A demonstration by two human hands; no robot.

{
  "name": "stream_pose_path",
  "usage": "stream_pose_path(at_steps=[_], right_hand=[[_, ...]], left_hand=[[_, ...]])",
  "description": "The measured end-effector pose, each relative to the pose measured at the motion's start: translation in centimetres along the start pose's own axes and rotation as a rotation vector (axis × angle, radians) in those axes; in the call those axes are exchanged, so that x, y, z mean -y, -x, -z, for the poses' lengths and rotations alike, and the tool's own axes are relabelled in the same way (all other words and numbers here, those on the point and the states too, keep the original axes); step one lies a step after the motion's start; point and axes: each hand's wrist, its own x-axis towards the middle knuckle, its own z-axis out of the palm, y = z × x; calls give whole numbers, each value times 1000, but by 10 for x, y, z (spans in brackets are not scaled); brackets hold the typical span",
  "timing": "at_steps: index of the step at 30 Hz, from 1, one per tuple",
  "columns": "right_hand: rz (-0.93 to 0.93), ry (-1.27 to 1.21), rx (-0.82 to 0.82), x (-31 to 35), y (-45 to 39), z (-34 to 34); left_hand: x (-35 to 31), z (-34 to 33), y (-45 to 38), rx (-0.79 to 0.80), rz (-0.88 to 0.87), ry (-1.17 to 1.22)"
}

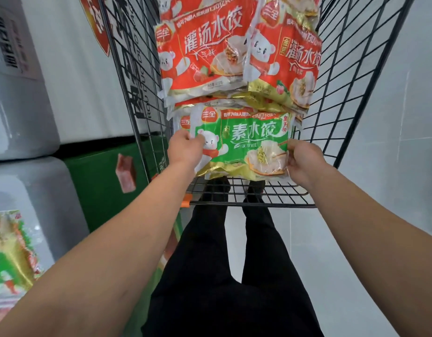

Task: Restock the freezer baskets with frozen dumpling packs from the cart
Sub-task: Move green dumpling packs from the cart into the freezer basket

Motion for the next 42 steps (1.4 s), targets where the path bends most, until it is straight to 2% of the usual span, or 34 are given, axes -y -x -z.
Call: stream_pose_path(at_steps=[7,11,15,18,24,32,36,42], right_hand=[[243,191,64,23,40,13],[355,230,168,40,67,35],[369,233,288,40,96,49],[343,227,445,34,122,56],[410,333,591,18,188,50],[677,595,728,-24,271,-15],[822,744,745,-64,302,-59],[878,894,803,-142,345,-112]], left_hand=[[2,14,58,-57,-58,121],[-2,25,108,-98,-129,230],[10,31,161,-196,-209,317],[30,44,194,-284,-248,342],[80,79,254,-409,-226,579],[166,137,314,-519,-105,1048],[220,165,334,-612,-52,1133],[304,208,354,-675,-6,1212]])
